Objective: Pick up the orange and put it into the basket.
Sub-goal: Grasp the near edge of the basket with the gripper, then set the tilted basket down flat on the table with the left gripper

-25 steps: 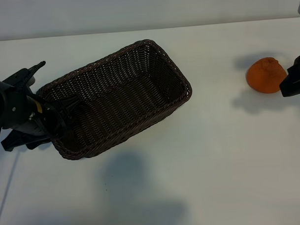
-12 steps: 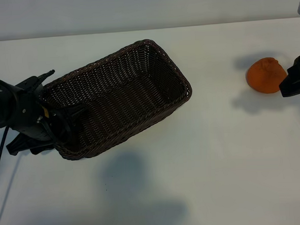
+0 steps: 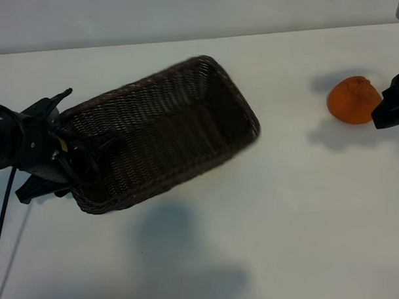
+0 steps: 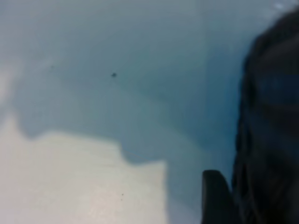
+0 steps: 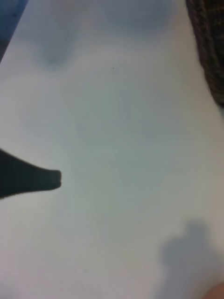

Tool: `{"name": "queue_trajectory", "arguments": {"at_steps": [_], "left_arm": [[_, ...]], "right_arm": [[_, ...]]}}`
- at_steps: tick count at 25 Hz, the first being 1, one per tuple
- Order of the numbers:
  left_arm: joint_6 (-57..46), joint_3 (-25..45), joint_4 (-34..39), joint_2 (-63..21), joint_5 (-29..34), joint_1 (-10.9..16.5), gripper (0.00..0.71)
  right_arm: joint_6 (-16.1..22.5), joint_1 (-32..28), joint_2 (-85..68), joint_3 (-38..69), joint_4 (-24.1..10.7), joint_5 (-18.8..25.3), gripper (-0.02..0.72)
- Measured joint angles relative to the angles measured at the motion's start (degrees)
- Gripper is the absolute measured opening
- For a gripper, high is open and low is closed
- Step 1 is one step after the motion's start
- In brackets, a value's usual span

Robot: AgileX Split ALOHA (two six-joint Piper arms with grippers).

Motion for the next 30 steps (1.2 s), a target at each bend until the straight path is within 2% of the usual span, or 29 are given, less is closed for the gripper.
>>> {"name": "queue_trajectory", "arguments": {"at_steps": [2, 14, 19, 30], "left_arm": [[0.1, 0.0, 0.3, 0.0, -0.1, 0.0, 0.354], [3.3, 0.0, -1.3, -0.1, -1.1, 0.0, 0.351], [13.5, 0.0, -11.5, -0.9, -1.8, 1.2, 0.351], [49.2, 0.1, -40.4, -7.1, 2.6, 7.1, 0.351]], "right_arm": [[0.0, 0.0, 0.0, 0.0, 0.0, 0.0, 0.595], [-0.2, 0.0, 0.0, 0.0, 0.0, 0.0, 0.595], [-0.2, 0.0, 0.0, 0.0, 0.0, 0.0, 0.595], [-0.2, 0.0, 0.0, 0.0, 0.0, 0.0, 0.595]]}}
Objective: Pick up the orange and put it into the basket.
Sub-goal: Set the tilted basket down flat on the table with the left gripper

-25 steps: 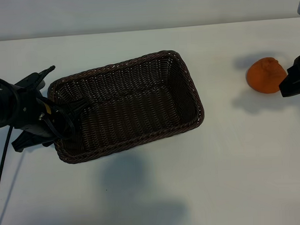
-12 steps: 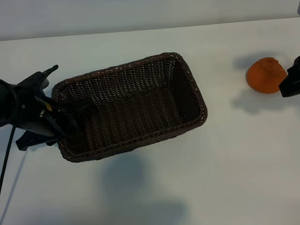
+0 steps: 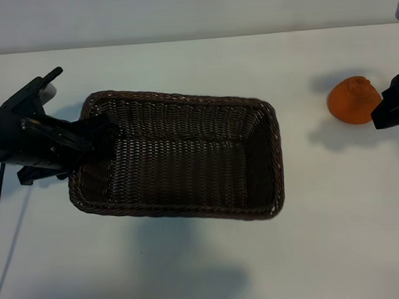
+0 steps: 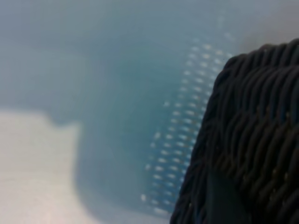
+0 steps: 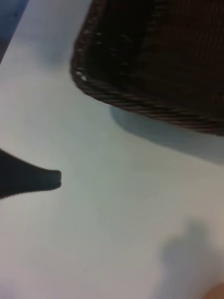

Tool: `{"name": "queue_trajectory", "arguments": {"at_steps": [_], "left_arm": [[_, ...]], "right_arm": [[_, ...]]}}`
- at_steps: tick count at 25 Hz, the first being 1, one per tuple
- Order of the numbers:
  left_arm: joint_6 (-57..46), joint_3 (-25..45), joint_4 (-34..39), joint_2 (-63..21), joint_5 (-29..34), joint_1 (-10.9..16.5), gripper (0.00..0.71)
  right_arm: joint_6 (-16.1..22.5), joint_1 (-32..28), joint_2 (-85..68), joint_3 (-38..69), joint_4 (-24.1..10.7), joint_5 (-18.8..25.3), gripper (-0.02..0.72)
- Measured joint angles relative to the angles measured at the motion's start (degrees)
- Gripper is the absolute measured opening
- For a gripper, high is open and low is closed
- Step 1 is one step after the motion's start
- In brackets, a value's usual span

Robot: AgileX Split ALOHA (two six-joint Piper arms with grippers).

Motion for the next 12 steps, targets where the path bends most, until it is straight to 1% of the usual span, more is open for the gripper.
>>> {"name": "queue_trajectory", "arguments": {"at_steps": [3, 8, 12], "left_arm": [[7.9, 0.0, -6.8, -1.0, 1.0, 1.6, 0.351], [17.4, 0.0, -16.2, -3.0, 2.7, 4.7, 0.351], [22.2, 0.0, -20.9, -3.2, 2.8, 5.4, 0.351]], "right_arm": [[0.0, 0.0, 0.0, 0.0, 0.0, 0.0, 0.589], [0.0, 0.0, 0.0, 0.0, 0.0, 0.0, 0.581], [0.0, 0.0, 0.0, 0.0, 0.0, 0.0, 0.579]]}}
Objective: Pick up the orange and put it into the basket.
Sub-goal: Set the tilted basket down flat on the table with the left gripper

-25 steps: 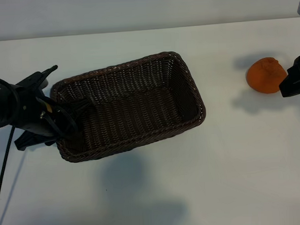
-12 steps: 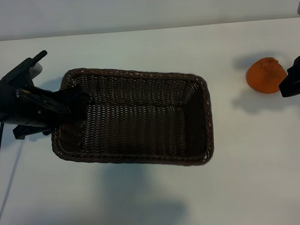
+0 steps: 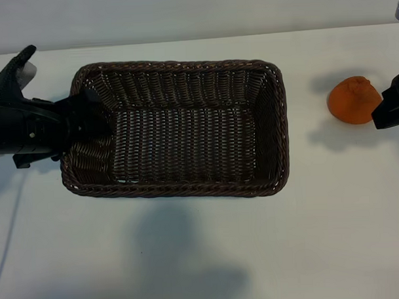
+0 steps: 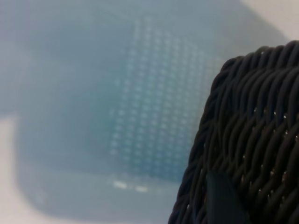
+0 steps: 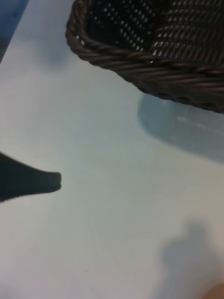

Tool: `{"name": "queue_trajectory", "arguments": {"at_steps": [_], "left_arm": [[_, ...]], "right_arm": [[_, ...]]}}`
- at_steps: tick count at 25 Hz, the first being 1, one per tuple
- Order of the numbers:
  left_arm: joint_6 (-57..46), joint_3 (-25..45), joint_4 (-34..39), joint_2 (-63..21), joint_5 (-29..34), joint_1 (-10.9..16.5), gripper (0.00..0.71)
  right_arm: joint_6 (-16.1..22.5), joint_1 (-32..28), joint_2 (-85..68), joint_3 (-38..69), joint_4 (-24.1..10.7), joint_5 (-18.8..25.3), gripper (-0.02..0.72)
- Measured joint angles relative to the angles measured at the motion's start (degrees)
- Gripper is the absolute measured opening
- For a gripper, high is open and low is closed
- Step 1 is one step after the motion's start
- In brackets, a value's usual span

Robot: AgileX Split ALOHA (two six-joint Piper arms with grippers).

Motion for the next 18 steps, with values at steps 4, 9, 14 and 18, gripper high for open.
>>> {"name": "queue_trajectory", "arguments": {"at_steps": [4, 9, 14, 18], "left_arm": [[1.8, -2.1, -1.4, 0.7, -0.2, 0.0, 0.351], [1.8, -9.1, -2.1, 4.8, 1.7, 0.0, 0.351], [1.0, -13.4, -2.9, 10.0, 1.8, -0.7, 0.351], [0.8, -14.8, -4.2, 14.6, -0.9, -3.6, 0.351]], "right_arm": [[0.0, 0.0, 0.0, 0.0, 0.0, 0.0, 0.580], [0.0, 0.0, 0.0, 0.0, 0.0, 0.0, 0.580], [0.0, 0.0, 0.0, 0.0, 0.0, 0.1, 0.580], [-0.1, 0.0, 0.0, 0.0, 0.0, 0.1, 0.580]]}}
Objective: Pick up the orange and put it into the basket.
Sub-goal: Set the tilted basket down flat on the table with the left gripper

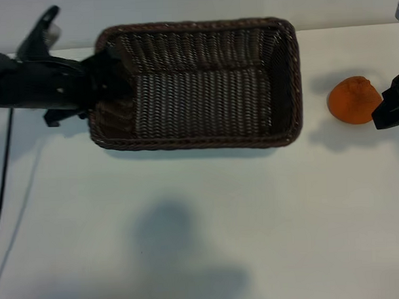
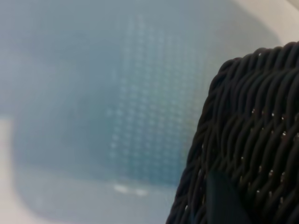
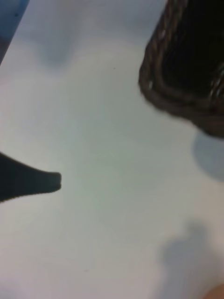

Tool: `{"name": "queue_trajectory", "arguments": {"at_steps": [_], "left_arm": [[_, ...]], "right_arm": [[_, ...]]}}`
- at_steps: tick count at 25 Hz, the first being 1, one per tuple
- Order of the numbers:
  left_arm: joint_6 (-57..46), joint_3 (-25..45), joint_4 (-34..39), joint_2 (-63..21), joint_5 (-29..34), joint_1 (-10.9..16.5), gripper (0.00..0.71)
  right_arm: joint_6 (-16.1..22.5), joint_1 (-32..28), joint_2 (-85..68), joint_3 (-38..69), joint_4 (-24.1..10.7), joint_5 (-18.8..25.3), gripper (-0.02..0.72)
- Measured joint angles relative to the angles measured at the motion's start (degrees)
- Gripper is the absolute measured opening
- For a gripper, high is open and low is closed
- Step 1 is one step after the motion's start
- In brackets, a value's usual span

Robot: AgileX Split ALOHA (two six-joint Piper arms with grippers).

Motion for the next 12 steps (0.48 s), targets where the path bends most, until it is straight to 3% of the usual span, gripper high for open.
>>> {"name": "queue_trajectory", "arguments": {"at_steps": [6, 12], "left_arm": [[0.1, -4.1, -1.2, 6.3, -1.2, -4.8, 0.351], [-0.8, -5.6, -2.2, 8.0, -2.5, -5.5, 0.351]], "right_arm": [[0.0, 0.0, 0.0, 0.0, 0.0, 0.0, 0.580], [0.0, 0.0, 0.0, 0.0, 0.0, 0.1, 0.580]]}}
